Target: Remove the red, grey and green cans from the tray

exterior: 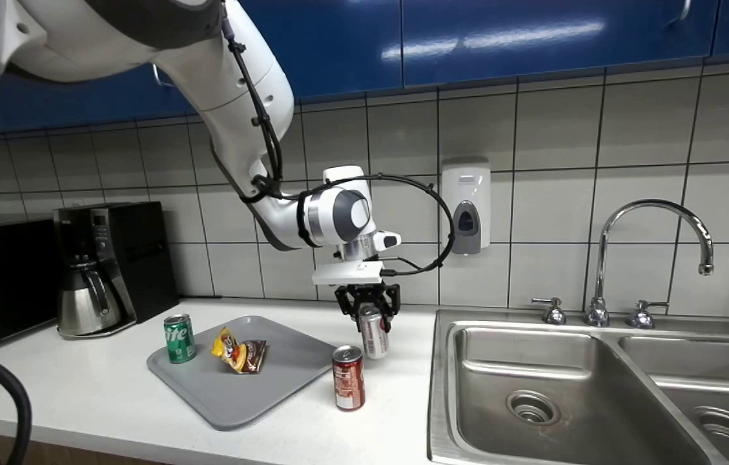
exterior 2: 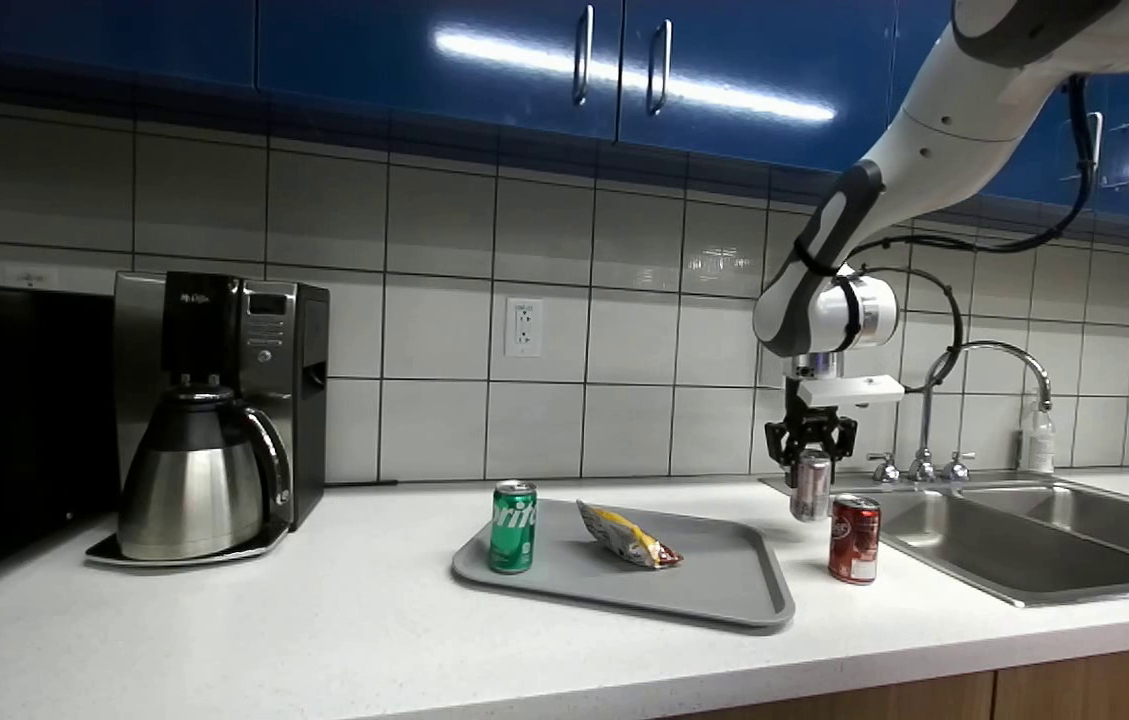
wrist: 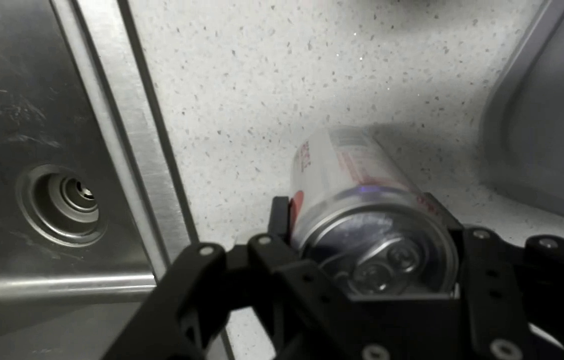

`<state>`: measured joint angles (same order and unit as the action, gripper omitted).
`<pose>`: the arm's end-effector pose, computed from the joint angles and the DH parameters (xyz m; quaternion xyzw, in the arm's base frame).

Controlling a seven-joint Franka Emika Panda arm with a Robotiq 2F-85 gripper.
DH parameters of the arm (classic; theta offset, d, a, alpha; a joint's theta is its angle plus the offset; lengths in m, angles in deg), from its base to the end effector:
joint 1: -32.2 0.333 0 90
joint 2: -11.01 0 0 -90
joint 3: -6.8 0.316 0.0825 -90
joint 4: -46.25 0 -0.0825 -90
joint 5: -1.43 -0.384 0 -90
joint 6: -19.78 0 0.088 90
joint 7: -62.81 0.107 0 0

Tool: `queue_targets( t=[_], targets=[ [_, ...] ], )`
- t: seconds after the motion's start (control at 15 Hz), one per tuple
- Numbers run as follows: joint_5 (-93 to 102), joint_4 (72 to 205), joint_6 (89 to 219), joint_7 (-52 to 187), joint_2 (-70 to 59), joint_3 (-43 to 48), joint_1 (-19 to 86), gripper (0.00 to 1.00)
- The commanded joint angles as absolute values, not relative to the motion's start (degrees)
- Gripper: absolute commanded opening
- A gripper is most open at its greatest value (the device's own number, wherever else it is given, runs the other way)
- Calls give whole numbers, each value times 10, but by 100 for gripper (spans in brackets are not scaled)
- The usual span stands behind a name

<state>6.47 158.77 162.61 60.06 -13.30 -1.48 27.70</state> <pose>0.6126 -0.1342 0.2687 0.9958 -0.0458 0.0453 0.0644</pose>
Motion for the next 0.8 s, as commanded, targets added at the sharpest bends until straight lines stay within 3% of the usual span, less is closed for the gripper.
queue_targets(
  t=[0.0, 0.6, 0.67, 0.73],
  targets=[
    [71, 1552, 1604, 634, -161, -19, 274, 38],
    [59, 1524, 1588, 662, -193, -18, 273, 38],
    [61, 1521, 1584, 666, -194, -20, 274, 68],
    [62, 1519, 1580, 668, -195, -20, 275, 89]
  ],
)
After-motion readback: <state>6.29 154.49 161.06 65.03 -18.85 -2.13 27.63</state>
